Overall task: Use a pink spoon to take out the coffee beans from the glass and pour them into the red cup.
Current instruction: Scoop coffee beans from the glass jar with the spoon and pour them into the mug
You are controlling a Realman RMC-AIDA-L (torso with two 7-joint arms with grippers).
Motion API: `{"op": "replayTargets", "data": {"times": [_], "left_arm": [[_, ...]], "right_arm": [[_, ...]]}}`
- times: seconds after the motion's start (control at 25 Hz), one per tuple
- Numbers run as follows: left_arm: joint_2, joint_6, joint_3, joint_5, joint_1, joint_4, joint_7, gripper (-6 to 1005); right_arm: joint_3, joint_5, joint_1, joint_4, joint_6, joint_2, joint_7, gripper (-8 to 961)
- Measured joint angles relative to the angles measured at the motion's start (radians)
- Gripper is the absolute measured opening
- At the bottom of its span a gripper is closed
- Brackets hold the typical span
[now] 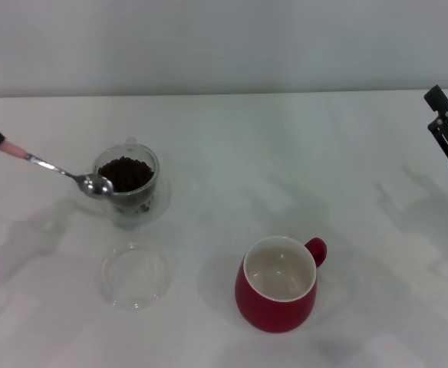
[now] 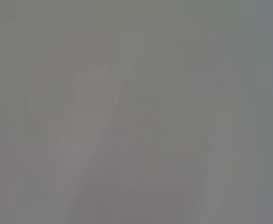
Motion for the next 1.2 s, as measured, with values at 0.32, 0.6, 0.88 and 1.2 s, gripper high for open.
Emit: {"op": "replayTargets", "data": {"times": [0.32, 0.6, 0.88, 1.2], "left_arm": [[0.034, 0.146, -0.003, -0.036, -0.02, 0.043, -0.111, 129], [0.043, 0.202, 0.003, -0.026, -0.069, 0.045, -0.121, 129], [0.041, 0.299, 0.007, 0.059, -0.12, 0.039, -0.161, 130], [0.032, 0.347, 0.008, 0.128, -0.168, 0.044, -0.136, 130]], "right_arm": [[-0.005, 0.006, -0.008, 0.008, 0.001, -0.001, 0.027, 599], [-0.005, 0.002, -0.019, 0.018, 0.007, -0.002, 0.035, 599], [-0.016, 0.002, -0.022, 0.057, 0.0, -0.002, 0.06, 598], [-0.017, 0.002, -0.023, 0.065, 0.002, -0.002, 0.079, 598]]}}
